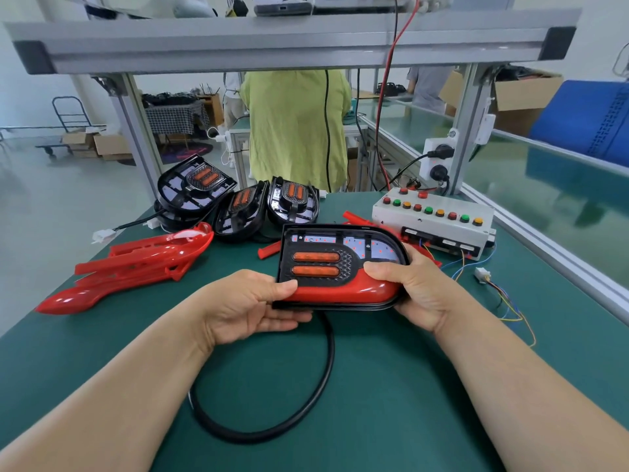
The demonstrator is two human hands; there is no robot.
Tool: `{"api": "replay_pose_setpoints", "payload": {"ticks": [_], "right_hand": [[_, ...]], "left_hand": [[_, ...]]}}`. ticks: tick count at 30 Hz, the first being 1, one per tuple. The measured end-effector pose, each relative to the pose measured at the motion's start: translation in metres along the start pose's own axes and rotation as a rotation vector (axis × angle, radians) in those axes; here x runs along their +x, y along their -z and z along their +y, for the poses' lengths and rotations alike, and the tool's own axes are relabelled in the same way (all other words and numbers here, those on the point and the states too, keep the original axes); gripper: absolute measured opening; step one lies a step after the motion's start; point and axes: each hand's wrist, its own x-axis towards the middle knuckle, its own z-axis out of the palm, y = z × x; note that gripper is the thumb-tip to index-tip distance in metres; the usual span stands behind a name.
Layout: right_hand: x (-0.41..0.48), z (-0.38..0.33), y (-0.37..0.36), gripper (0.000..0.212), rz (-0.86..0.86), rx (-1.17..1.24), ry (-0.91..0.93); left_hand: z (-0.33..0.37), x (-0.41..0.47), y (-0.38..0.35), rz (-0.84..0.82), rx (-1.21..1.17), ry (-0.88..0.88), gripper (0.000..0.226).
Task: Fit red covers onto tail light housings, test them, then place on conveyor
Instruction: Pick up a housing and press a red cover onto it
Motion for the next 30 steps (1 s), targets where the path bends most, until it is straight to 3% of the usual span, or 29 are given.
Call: {"api": "replay_pose_setpoints", "payload": {"ticks": [9, 13, 20, 26, 30], "right_hand": [[0.000, -0.002, -0.001, 0.079, 0.018, -0.023, 0.013], [-0.001, 0.000, 0.000, 0.077, -0.020, -0.022, -0.014], [-0.003, 0.000, 0.007, 0.070, -0.257, -0.059, -0.052], [0.001, 0.001, 0.004, 0.047, -0.113, 0.016, -0.040], [0.004, 0.002, 0.002, 0.052, -0.021, -0.001, -0.050]], "left_hand": [[-0.004, 0.002, -0.006, 0.123, 0.087, -0.046, 0.015], [-0.002, 0.001, -0.002, 0.086, 0.078, -0.049, 0.025], [0.001, -0.002, 0.009, 0.023, 0.063, -0.013, 0.034], [0.006, -0.008, 0.008, 0.061, 0.280, -0.034, 0.055], [0.008, -0.010, 0.010, 0.319, 0.515, -0.194, 0.053]]}}
